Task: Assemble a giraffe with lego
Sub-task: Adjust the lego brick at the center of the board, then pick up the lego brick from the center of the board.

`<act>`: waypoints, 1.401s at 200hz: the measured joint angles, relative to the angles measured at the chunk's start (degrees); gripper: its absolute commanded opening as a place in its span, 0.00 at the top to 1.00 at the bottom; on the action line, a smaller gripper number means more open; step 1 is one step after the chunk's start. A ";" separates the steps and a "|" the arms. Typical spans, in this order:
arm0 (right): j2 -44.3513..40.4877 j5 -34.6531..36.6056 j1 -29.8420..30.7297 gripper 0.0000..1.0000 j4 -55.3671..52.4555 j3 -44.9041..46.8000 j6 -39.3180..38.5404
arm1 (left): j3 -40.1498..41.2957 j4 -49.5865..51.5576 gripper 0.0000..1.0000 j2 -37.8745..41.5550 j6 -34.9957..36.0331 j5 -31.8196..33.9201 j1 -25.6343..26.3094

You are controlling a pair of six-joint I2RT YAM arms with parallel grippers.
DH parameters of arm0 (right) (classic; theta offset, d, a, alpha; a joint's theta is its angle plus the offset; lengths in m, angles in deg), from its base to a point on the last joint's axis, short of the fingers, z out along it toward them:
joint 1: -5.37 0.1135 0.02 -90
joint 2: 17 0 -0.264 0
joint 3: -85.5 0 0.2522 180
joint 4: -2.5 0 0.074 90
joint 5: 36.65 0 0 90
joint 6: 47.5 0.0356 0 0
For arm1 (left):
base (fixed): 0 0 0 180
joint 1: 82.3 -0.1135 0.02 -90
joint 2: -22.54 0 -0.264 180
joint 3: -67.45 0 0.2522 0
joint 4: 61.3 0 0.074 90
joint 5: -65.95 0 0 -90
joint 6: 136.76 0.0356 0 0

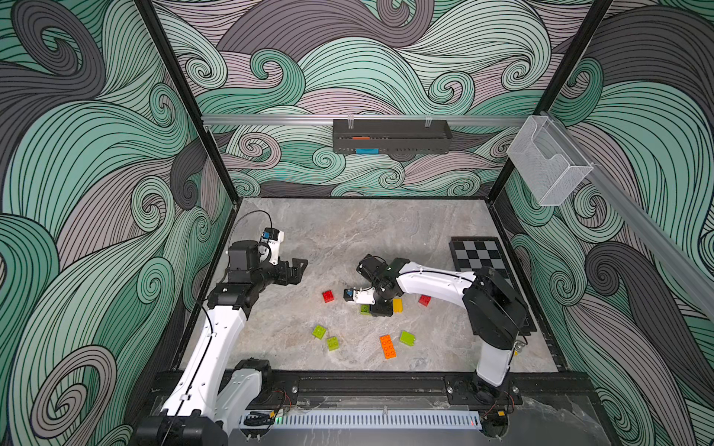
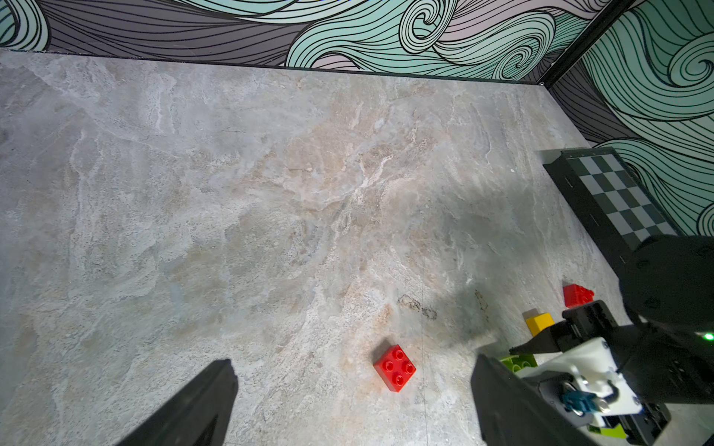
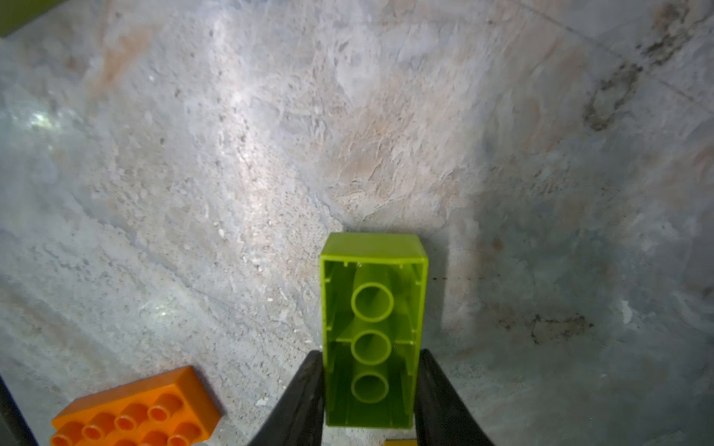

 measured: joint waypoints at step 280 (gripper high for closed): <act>-6.80 10.43 -8.31 0.26 -3.87 3.82 76.91 | -0.02 0.00 0.01 1.29 0.17 -0.61 1.44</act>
